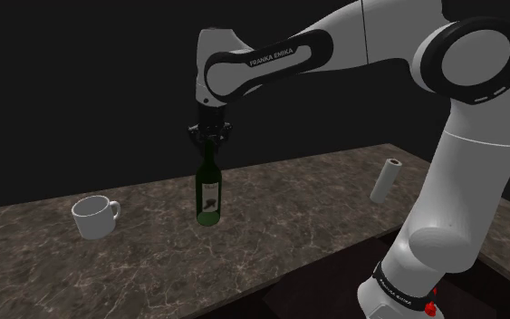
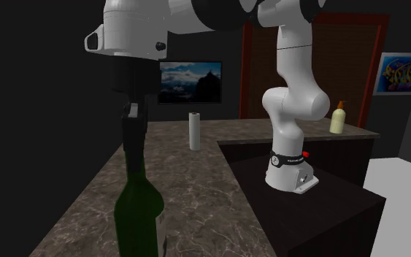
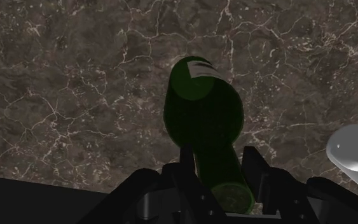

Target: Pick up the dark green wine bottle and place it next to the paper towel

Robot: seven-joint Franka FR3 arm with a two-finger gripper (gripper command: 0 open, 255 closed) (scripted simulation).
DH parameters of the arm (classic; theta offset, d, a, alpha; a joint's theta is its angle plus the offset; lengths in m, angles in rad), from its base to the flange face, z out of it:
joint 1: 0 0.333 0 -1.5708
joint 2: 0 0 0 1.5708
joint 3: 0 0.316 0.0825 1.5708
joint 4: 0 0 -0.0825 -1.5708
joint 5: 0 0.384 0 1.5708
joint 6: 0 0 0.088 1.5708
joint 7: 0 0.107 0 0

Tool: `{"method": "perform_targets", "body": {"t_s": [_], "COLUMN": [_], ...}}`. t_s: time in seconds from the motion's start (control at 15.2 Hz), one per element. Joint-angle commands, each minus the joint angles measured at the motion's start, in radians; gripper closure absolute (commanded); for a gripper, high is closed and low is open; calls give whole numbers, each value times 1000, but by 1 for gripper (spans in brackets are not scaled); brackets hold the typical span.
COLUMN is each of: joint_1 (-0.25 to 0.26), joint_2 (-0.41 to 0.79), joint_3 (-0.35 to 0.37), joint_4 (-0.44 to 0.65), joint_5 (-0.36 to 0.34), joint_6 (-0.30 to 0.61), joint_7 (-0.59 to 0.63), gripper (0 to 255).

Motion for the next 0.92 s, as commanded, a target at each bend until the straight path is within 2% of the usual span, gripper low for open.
{"method": "perform_targets", "body": {"t_s": [0.0,0.46,0.86], "joint_1": [0,0,0], "joint_2": [0,0,-17], "joint_3": [0,0,1], "joint_4": [0,0,60], "joint_5": [0,0,8], "joint_6": [0,0,-76], "joint_7": [0,0,-8], "gripper": [255,255,255]}}
